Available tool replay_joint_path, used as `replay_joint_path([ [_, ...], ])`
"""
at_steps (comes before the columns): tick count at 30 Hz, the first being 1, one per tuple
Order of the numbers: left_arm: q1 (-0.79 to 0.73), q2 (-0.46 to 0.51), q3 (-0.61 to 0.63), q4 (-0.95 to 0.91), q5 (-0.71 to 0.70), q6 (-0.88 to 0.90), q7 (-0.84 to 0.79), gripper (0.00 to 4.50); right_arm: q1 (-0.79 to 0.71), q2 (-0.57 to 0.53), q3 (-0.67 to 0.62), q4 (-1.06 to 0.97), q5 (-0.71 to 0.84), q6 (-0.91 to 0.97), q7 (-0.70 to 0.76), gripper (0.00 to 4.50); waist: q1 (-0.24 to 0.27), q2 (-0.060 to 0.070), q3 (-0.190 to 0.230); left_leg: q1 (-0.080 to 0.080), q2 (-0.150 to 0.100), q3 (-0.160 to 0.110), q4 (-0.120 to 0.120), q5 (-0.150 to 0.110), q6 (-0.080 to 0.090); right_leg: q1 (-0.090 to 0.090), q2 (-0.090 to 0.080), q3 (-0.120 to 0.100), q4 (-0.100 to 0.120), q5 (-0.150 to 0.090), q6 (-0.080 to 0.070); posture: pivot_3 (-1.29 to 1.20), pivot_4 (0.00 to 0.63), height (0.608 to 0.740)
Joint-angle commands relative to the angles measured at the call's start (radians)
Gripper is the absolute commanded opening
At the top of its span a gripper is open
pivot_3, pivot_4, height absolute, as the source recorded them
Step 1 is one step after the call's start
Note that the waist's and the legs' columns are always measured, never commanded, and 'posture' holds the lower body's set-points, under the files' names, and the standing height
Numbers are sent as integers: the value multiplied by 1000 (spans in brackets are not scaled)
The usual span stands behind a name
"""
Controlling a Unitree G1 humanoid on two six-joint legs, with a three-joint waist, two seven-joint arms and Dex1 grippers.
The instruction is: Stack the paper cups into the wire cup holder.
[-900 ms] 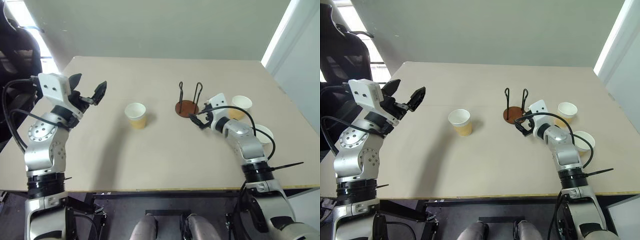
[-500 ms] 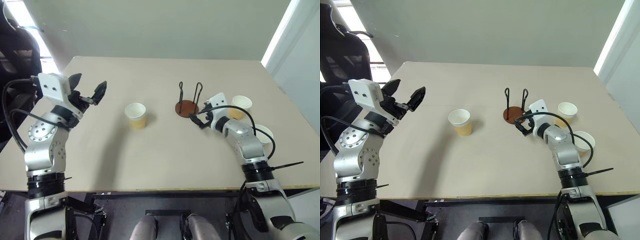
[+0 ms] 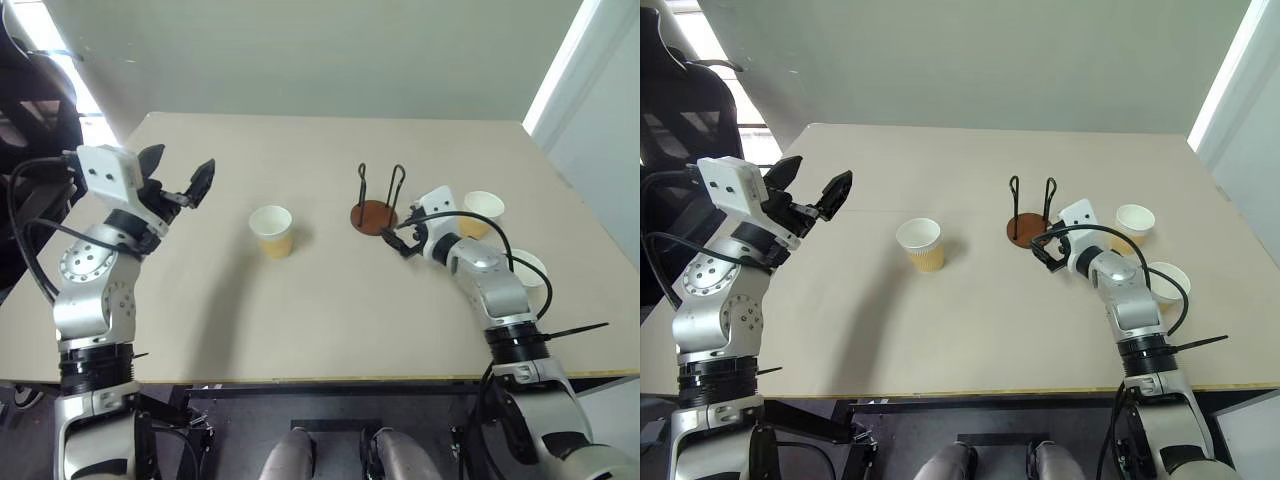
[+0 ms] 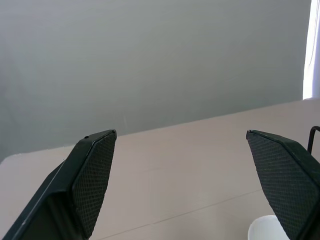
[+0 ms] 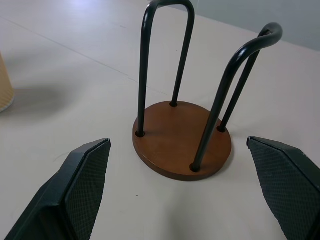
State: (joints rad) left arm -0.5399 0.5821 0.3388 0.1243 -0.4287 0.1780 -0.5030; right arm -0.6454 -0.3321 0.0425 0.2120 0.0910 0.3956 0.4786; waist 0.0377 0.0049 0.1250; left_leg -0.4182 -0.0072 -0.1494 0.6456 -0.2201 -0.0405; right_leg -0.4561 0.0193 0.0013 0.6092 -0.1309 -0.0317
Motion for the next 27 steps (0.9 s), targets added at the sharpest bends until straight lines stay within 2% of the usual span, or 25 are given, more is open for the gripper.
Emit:
replay_joint_path([
  [1, -54, -1, -10, 14, 2, -34, -30, 4459, 20, -20, -31, -66, 2, -3, -15, 4500, 2, 0, 0, 0, 0, 0, 0, 0, 0, 0, 0, 0, 0, 0, 0, 0, 150, 740],
  [5, -79, 1, -18, 33, -27, -22, -89, 4459, 29, -25, -35, -77, 12, 0, -9, 4500, 2, 0, 0, 0, 0, 0, 1, 0, 0, 0, 0, 0, 0, 1, 1, 0, 150, 740],
  [9, -67, 20, -43, -3, -86, 41, -217, 4459, 20, -23, -38, -72, 20, 10, -6, 4500, 0, 0, 0, 0, 0, 0, 1, 0, 0, 0, 0, 0, 0, 1, 1, 0, 150, 740],
  [15, -46, 76, -98, -8, -78, 77, -358, 4459, 2, -14, -40, -47, 18, 7, -7, 4500, 0, 0, 0, 0, 0, 0, 1, 0, 0, 0, 0, 0, 0, 1, 1, 0, 150, 740],
  [21, -18, 113, -137, -7, -55, 74, -448, 4459, -65, 8, -29, 63, 4, -26, -3, 4500, -1, 0, 0, 0, 0, 0, 1, 0, 0, 0, 0, 0, 0, 0, 1, 0, 150, 740],
  [27, -3, 116, -121, -8, -63, 73, -468, 4459, -107, 16, -27, 162, -3, -75, 1, 4500, 1, 0, 0, 0, 0, 0, 0, 0, 0, 0, 0, 0, 0, 0, 0, 0, 150, 740],
])
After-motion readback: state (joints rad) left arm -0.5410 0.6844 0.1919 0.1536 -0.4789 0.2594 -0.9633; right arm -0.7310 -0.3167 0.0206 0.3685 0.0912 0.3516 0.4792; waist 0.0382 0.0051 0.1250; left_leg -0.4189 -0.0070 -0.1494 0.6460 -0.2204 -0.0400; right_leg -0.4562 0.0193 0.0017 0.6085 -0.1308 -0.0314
